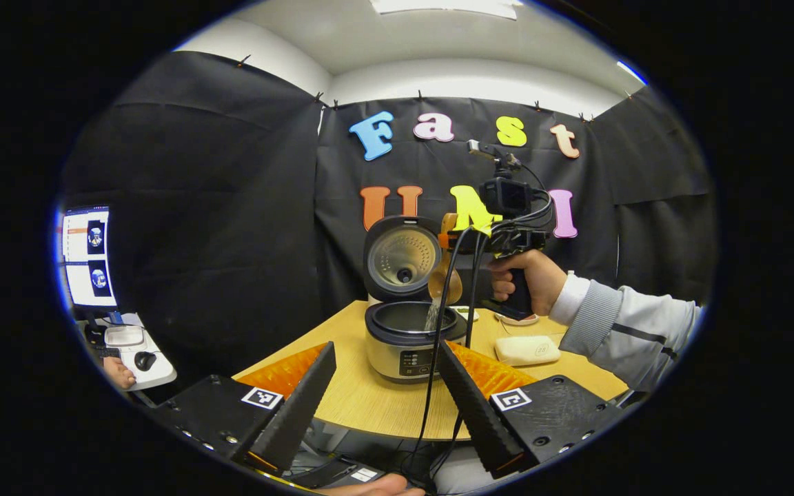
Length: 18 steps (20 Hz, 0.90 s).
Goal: Close the left gripper, press the button to open the rice cooker; take a wooden spoon from the chopstick holder with the right hand, scoop a spoonful of rice and pour it into the rice cooker, then put the wooden spoon back into the chopstick holder.
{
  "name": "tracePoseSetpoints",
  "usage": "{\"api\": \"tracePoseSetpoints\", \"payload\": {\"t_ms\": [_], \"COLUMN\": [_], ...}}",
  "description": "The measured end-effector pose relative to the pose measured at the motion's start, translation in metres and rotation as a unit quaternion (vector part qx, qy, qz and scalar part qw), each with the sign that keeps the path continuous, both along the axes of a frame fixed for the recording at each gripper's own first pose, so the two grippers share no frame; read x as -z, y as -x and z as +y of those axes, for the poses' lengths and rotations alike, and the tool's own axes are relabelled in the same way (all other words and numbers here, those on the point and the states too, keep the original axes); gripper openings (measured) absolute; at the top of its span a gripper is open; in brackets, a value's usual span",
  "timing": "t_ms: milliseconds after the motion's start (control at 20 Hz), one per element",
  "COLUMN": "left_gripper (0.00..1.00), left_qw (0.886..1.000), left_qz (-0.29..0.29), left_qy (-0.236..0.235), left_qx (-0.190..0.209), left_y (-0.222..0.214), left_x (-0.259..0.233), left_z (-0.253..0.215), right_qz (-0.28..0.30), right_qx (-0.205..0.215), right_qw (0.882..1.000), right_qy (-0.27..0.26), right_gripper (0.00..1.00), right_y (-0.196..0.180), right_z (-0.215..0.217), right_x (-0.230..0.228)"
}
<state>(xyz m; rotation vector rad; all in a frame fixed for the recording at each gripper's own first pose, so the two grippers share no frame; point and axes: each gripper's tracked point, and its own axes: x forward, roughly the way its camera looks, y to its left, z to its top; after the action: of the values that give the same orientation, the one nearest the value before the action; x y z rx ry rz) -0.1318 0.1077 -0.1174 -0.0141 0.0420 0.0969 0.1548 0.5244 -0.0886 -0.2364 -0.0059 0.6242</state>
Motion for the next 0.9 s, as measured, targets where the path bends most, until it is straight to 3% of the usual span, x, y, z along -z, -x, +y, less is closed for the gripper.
{"api": "tracePoseSetpoints", "payload": {"t_ms": [150,350,550,900], "left_gripper": [0.94,0.95,0.94,0.94], "left_qw": [1.000,1.000,1.000,1.000], "left_qz": [0.003,0.003,0.003,-0.004], "left_qy": [0.005,0.005,0.005,-0.014], "left_qx": [0.001,0.003,0.009,0.022], "left_y": [-0.001,0.001,0.000,0.002], "left_x": [0.001,-0.002,-0.003,-0.008], "left_z": [-0.002,-0.010,-0.019,-0.048], "right_qz": [-0.022,-0.028,-0.032,-0.036], "right_qx": [0.000,0.014,0.037,0.102], "right_qw": [0.999,0.999,0.998,0.994], "right_qy": [0.034,0.036,0.026,0.007], "right_gripper": [0.12,0.12,0.12,0.12], "right_y": [0.005,0.003,-0.004,-0.035], "right_z": [0.002,-0.010,-0.039,-0.127], "right_x": [0.009,0.007,-0.005,-0.024]}}
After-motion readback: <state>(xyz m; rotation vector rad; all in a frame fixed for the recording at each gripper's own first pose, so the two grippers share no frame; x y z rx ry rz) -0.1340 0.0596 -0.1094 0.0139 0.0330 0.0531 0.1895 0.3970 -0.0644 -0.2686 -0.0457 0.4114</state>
